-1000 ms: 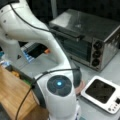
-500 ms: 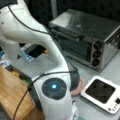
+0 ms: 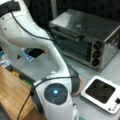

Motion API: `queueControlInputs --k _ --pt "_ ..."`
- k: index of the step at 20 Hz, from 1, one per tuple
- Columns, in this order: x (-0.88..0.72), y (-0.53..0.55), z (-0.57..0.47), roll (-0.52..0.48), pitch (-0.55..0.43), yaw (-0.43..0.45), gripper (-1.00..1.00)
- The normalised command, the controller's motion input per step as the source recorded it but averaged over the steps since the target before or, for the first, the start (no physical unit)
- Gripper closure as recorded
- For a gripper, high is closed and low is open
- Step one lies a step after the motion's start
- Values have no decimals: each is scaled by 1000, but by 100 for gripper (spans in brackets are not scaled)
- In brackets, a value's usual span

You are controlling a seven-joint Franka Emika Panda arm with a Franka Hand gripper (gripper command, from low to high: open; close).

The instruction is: Pick up the pan. Place the pan on the table. Pick up the bowl. Place the bowl on the stove.

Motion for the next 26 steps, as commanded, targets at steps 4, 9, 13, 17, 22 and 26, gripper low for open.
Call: queueControlInputs --k 4,9,13,17,22,26 --pt "37 -61 19 172 -89 -41 100" --pt "33 -67 26 166 -82 -45 100" --pt "42 -50 26 172 -84 -50 100" --pt "27 -55 -3 168 -70 -48 100" --pt "-43 -109 -10 163 -16 -43 100" --pt "-75 -65 169 206 61 -66 100"
